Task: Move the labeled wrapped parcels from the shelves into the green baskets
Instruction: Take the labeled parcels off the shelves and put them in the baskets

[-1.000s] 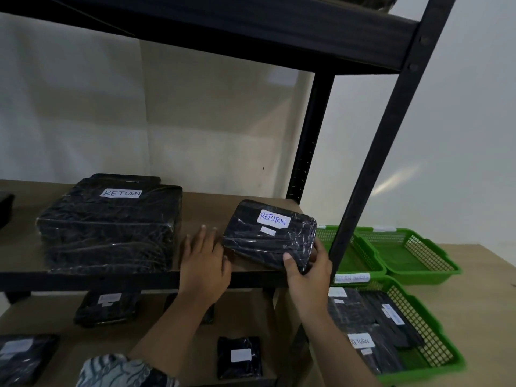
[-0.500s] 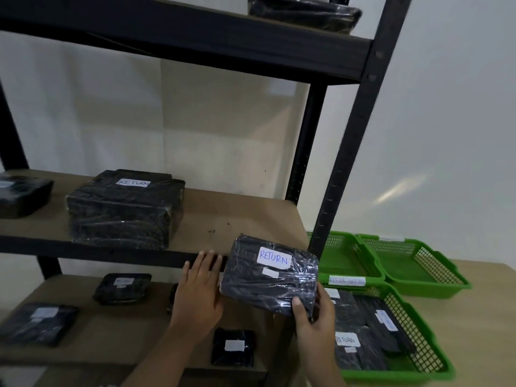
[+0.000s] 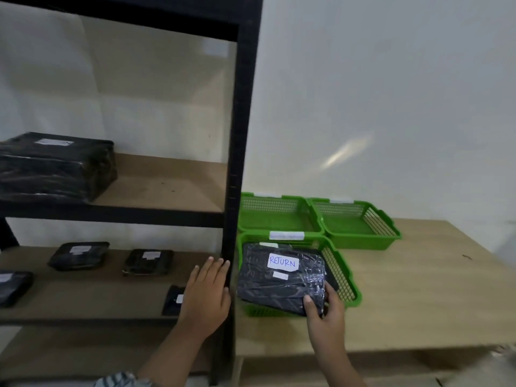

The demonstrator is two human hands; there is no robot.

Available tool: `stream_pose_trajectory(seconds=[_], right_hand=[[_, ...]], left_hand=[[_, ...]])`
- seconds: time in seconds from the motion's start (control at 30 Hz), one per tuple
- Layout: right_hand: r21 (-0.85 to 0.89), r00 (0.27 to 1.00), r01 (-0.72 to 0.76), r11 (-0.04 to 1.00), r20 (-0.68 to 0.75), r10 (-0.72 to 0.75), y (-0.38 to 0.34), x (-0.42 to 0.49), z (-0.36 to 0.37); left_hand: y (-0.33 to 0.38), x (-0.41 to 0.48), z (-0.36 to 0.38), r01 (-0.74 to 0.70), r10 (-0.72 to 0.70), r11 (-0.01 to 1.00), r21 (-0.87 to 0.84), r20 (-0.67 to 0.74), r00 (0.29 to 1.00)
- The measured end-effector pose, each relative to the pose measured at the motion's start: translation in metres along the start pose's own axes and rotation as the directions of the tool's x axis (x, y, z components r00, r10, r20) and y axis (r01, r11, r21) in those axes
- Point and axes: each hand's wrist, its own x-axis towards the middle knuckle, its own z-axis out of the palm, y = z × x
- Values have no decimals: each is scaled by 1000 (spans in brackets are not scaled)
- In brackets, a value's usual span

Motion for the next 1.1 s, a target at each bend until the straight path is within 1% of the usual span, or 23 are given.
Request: stream_pose_trajectory(seconds=[0.17,0.27,0.4,0.63,0.77,0.87,0.93,1.1], right_hand=[[-89,996,-85,992,-39,81,17,19,-46],[-84,994,-101,991,-54,97,20,34,-59],[-82,991,-125,989,-48,121,23,62,-59],[-126,990,-138,982,-40,134,29,128,-27],[-133,987,-159,978,-11,159,29,175,-5],[-155,986,-165,974,12,169,30,211,15],[-154,985,-166,974,23,172,29,232,28],[-167,980,-175,970,62,187,33,282,63]], left_hand=[[50,-2,24,-35,37,999,-26,81,996],[65,5,33,-55,55,998,-1,109,993],[71,29,45,-39,42,999,-25,140,989],[60,102,82,-38,44,999,-34,181,983],[56,149,103,35,-19,997,-66,229,973],[49,182,118,64,-52,997,-42,255,965],[43,203,129,73,-66,997,-19,242,968],[27,236,148,189,-180,982,-17,234,956]])
